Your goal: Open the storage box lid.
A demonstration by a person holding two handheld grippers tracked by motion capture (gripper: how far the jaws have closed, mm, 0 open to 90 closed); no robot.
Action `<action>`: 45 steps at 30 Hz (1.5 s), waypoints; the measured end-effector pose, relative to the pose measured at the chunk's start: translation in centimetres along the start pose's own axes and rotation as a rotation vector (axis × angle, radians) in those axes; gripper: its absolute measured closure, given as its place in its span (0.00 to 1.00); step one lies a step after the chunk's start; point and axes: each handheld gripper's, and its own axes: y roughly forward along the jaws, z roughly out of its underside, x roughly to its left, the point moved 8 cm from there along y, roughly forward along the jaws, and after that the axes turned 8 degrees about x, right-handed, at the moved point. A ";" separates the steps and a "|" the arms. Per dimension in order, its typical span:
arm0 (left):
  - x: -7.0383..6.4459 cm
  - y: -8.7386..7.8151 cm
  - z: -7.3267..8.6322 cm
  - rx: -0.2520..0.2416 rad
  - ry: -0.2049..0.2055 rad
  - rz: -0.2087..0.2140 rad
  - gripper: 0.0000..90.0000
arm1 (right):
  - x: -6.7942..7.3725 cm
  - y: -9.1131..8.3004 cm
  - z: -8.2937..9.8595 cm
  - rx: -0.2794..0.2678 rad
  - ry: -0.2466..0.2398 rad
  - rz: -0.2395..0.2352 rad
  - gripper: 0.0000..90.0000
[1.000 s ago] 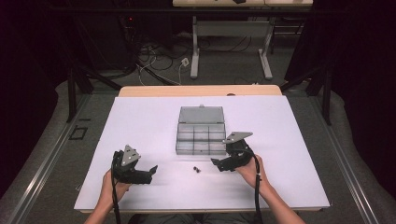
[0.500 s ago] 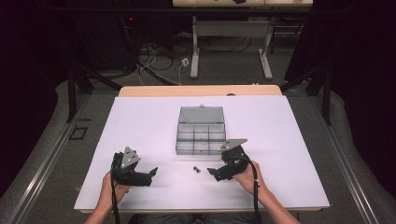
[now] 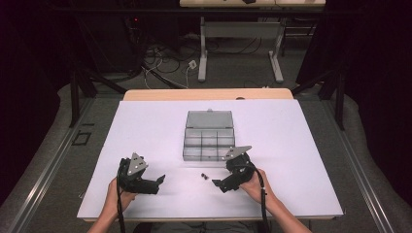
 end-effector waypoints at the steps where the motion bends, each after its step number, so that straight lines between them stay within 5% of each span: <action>1: 0.0 0.0 0.0 0.002 0.001 0.001 0.00 | 0.1 0.1 0.0 -0.001 -0.001 0.000 0.00; 27: -0.2 0.3 0.0 0.021 0.029 0.002 0.00 | 1.8 1.4 -1.2 -0.024 -0.076 -0.058 0.00; 45: 0.0 0.5 0.0 0.020 0.033 -0.010 0.00 | 2.1 2.3 -1.8 -0.028 -0.096 -0.087 0.12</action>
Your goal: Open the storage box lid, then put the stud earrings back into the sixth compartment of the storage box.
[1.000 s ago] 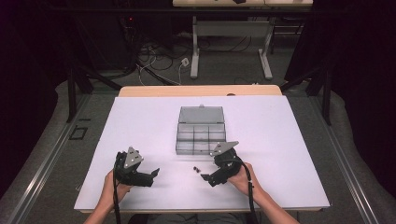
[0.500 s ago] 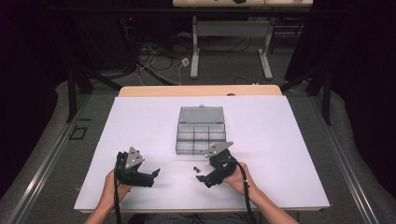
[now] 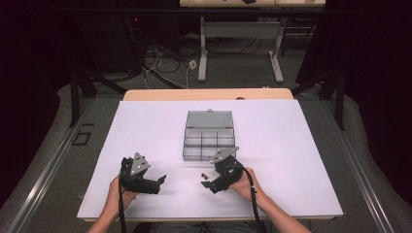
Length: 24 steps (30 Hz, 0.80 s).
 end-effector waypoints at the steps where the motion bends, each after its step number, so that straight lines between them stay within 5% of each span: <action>1: 0.0 0.0 0.0 0.001 -0.001 0.000 0.00 | 0.0 0.0 0.0 -0.001 -0.002 -0.002 0.13; 17: -0.1 0.2 0.0 0.006 0.005 0.002 0.00 | -0.6 0.2 -0.5 -0.020 -0.007 -0.005 0.42; 24: -0.1 0.3 0.0 0.006 0.006 0.002 0.00 | -1.1 0.2 -1.1 -0.047 -0.012 0.009 0.66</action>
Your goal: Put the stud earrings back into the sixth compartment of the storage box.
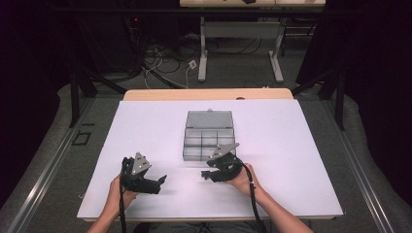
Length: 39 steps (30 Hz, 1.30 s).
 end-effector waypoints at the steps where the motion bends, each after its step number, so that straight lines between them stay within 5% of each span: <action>1: 0.0 0.0 0.0 0.000 0.003 -0.002 0.00 | -0.1 0.1 0.0 0.004 -0.009 -0.006 0.67; 15: 0.0 0.1 0.0 0.007 0.006 -0.002 0.00 | 0.7 1.0 -0.4 0.021 -0.030 -0.057 0.79; 39: -0.2 0.2 0.0 0.010 0.013 -0.001 0.00 | 0.7 2.6 0.2 0.085 0.015 -0.029 0.88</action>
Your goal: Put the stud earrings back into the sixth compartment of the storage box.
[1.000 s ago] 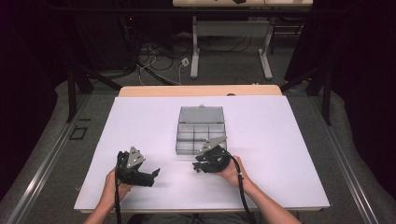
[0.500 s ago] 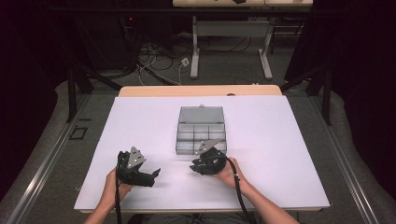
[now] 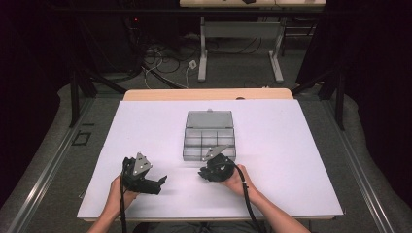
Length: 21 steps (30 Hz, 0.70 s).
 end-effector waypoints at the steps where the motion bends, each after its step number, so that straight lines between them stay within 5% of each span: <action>1: 0.0 0.0 0.0 0.001 0.000 0.001 0.00 | 0.0 0.0 0.0 0.000 0.000 0.002 0.88; 21: 0.0 0.0 0.1 0.008 0.009 0.008 0.00 | -0.4 -1.4 -0.4 -0.058 0.014 0.020 0.89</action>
